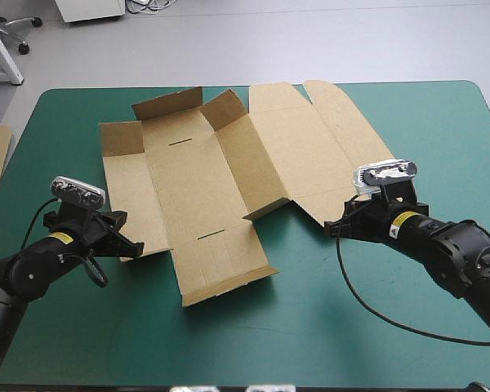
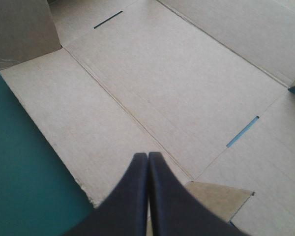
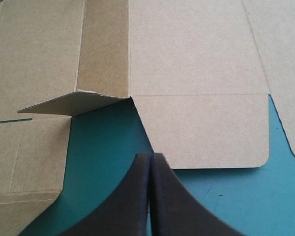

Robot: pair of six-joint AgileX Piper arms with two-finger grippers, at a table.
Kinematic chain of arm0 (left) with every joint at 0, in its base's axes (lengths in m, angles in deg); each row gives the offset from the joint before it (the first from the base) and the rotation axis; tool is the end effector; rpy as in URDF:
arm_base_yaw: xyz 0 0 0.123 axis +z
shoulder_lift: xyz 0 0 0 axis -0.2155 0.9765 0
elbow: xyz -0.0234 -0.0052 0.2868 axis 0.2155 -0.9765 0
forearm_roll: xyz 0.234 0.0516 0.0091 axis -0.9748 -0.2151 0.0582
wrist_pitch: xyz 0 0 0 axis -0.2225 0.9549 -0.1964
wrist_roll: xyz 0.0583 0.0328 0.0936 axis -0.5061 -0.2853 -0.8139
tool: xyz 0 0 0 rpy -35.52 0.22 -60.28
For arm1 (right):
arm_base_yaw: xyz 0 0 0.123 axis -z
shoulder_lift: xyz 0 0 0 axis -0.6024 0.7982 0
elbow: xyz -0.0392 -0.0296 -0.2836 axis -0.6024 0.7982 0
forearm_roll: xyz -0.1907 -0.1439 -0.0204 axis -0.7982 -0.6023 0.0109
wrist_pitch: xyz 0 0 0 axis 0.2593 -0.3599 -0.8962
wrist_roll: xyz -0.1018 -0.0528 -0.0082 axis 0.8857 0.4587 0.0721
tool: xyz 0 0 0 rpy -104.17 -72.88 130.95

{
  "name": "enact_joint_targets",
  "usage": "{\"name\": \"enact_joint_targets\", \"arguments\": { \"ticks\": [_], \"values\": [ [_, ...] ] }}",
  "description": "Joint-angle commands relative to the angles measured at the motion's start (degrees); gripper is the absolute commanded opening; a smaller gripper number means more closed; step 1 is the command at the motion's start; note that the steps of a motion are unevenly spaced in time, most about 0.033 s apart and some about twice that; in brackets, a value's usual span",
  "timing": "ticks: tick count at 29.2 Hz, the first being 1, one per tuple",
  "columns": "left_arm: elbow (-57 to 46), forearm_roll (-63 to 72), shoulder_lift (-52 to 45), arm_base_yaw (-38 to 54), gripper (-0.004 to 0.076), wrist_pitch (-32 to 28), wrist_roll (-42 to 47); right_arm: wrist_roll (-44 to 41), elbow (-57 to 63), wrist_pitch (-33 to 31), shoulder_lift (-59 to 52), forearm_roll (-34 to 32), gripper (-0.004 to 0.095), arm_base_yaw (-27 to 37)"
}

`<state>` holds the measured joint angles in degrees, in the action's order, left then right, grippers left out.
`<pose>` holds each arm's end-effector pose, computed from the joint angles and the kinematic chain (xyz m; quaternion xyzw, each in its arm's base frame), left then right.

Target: Fold the box

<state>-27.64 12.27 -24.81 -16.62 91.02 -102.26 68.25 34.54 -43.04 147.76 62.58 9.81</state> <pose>0.1870 -0.0379 0.3052 0.1717 0.8685 -0.0625 0.4607 0.1994 0.1014 0.3335 -0.1198 0.8797 0.1480 0.4358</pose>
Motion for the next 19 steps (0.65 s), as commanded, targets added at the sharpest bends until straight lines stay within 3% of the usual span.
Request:
{"name": "enact_joint_targets", "arguments": {
  "ticks": [1,19],
  "values": [
    [2.0,0.5,-0.5,-0.3,-0.0014,-4.2,-0.2,0.5,-2.0,3.7,-1.0,-0.4,-0.0033,0.4],
    [2.0,1.5,-0.5,-0.3,-0.0014,-4.5,-0.1,0.5,-2.0,3.7,-1.0,-0.3,-0.0034,0.4]
  ]
}}
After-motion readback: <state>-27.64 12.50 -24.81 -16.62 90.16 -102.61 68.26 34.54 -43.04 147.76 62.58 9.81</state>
